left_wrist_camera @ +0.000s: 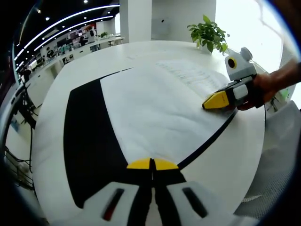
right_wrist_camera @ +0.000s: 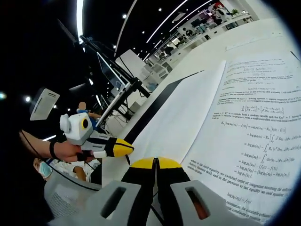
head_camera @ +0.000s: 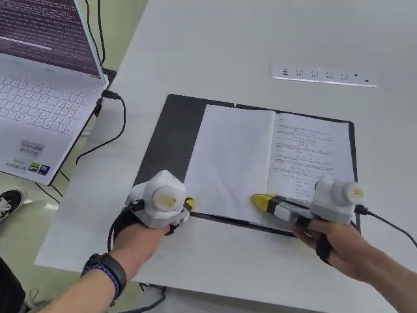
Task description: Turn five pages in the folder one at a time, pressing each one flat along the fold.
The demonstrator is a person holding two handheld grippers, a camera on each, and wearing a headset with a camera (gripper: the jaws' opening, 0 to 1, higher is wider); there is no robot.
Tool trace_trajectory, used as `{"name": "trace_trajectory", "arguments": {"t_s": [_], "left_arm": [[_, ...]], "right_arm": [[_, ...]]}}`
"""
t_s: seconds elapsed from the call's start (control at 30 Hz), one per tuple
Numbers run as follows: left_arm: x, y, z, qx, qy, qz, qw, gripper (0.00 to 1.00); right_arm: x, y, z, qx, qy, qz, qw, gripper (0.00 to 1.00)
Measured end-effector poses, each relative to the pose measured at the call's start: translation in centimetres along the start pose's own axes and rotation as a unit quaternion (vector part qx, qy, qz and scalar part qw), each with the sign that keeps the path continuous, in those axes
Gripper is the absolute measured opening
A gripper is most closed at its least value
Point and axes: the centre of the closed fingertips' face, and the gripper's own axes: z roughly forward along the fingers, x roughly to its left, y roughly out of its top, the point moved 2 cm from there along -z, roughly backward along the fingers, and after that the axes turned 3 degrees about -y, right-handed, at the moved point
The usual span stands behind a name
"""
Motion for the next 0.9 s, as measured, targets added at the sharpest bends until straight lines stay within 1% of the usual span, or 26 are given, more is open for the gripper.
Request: {"name": "trace_trajectory", "arguments": {"t_s": [0.2, 0.3, 0.37, 0.57, 0.67, 0.77, 0.9], "left_arm": [[0.0, 0.0, -0.1, -0.003, 0.0, 0.0, 1.0, 0.0], [0.0, -0.1, -0.1, -0.004, 0.001, -0.002, 1.0, 0.0], [0.0, -0.1, -0.1, -0.004, 0.001, -0.005, 1.0, 0.0], [0.0, 0.0, -0.1, 0.001, -0.001, -0.003, 1.0, 0.0], [0.0, -0.1, -0.1, 0.0, 0.003, -0.014, 0.9999, 0.0], [0.0, -0.1, -0.1, 0.001, 0.004, -0.018, 0.9998, 0.0], [0.1, -0.1, -0.1, 0.002, 0.005, -0.023, 0.9997, 0.0]], "right_arm": [[0.2, -1.0, -0.2, 0.003, -0.001, 0.0, 1.0, 0.0], [0.6, -1.5, -0.3, 0.011, 0.0, -0.008, 0.9999, 0.0], [0.6, -1.7, -0.3, 0.011, -0.003, -0.011, 0.9999, 0.0], [0.9, -2.2, -0.3, 0.011, -0.005, -0.01, 0.9999, 0.0], [1.4, -2.7, -0.5, 0.015, -0.004, -0.018, 0.9997, 0.0], [1.4, -2.8, -0.6, 0.008, -0.007, -0.01, 0.9999, 0.0], [1.6, -2.9, -0.7, 0.008, -0.009, -0.002, 0.9999, 0.0]]}}
